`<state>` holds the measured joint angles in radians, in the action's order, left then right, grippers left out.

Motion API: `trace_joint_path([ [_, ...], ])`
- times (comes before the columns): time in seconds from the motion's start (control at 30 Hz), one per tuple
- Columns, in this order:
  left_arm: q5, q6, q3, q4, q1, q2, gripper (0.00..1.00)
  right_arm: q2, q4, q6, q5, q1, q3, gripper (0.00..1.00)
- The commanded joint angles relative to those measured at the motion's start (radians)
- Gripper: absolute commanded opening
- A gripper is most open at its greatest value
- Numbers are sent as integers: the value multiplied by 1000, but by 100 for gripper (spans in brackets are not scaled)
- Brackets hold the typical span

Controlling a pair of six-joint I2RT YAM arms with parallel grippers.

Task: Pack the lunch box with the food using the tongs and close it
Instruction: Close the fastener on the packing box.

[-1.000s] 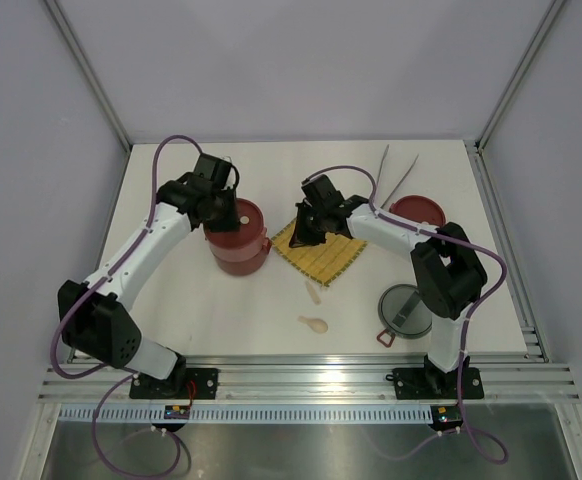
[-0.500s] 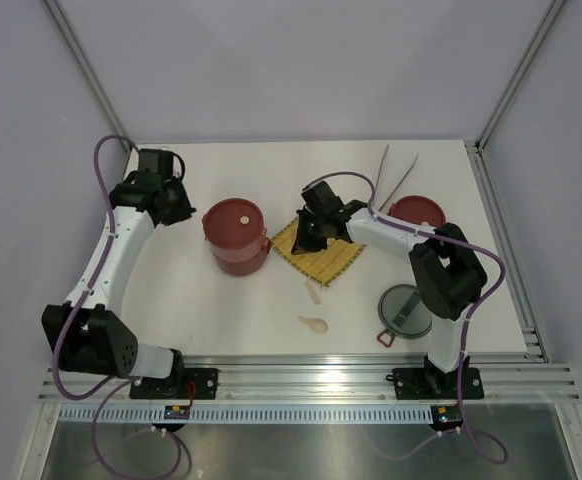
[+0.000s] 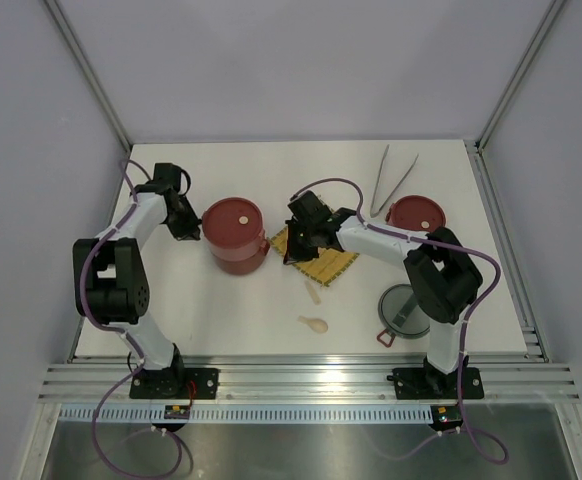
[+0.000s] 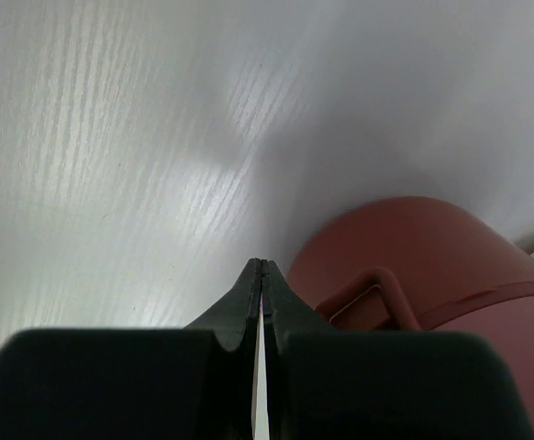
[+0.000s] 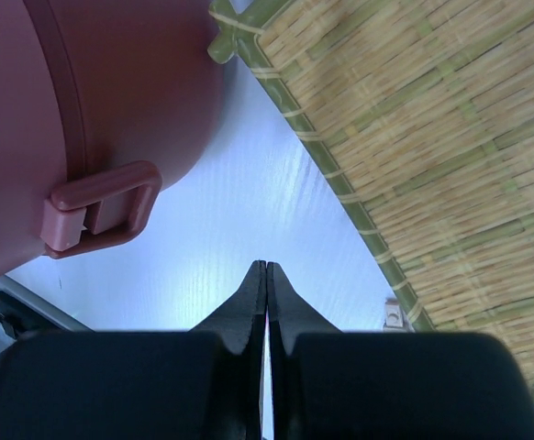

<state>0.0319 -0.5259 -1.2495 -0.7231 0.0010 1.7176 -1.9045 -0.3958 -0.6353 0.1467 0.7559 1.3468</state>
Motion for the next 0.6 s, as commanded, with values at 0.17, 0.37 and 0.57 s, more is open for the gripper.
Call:
trace_joint_path([
  [0.17,60,-28,-8,103,62,34,0,-13,-24,-33,-44,17,81,2],
  [0.37,85,-34,-1,106,65,31,0,-97,-26,-52,-36,62,201,1],
  [0.57,120,-34,19,102,67,28,0,-151,46,-96,-9,60,304,0],
])
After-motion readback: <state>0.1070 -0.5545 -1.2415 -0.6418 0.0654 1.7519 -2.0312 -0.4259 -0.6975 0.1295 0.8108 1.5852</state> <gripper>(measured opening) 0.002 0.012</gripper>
